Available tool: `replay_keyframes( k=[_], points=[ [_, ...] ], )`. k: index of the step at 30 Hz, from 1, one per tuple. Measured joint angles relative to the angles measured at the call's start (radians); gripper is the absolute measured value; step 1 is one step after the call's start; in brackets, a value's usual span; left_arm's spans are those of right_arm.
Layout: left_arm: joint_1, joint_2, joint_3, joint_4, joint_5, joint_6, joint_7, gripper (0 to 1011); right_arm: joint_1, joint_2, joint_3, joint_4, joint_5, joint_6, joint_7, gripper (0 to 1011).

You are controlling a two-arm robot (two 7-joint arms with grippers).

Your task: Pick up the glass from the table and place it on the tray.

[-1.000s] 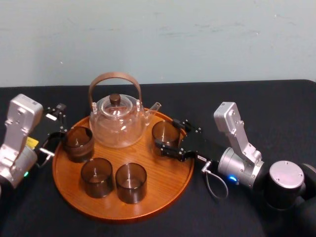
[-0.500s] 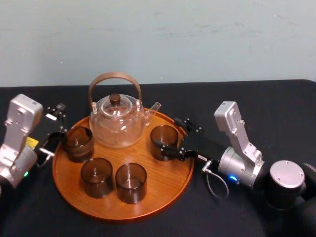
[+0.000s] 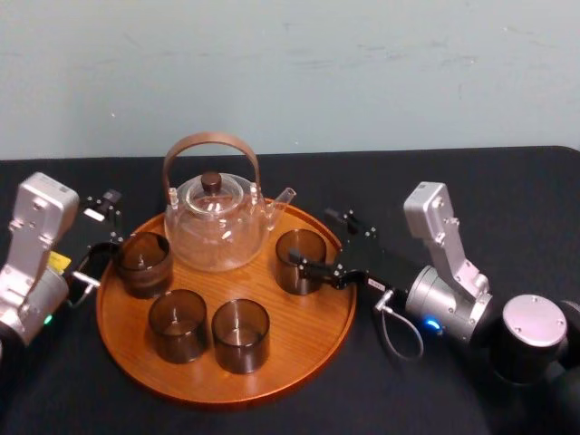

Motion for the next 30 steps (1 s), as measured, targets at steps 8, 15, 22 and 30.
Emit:
replay_keyframes(
  k=[8, 15, 22, 30],
  points=[
    [0.0, 0.0, 0.0, 0.0, 0.0, 0.0, 0.0, 0, -0.054, 0.037, 0.039, -0.113, 0.012, -0.028, -0.026, 1002],
    [0.0, 0.0, 0.0, 0.0, 0.0, 0.0, 0.0, 0, -0.126, 0.078, 0.086, -0.209, 0.029, -0.06, -0.049, 1002],
    [0.0, 0.0, 0.0, 0.0, 0.0, 0.0, 0.0, 0, -0.192, 0.101, 0.146, -0.241, 0.029, -0.08, -0.101, 1002],
    [0.0, 0.0, 0.0, 0.0, 0.0, 0.0, 0.0, 0, -0.278, 0.122, 0.237, -0.261, -0.019, -0.1, -0.202, 1002]
  ],
)
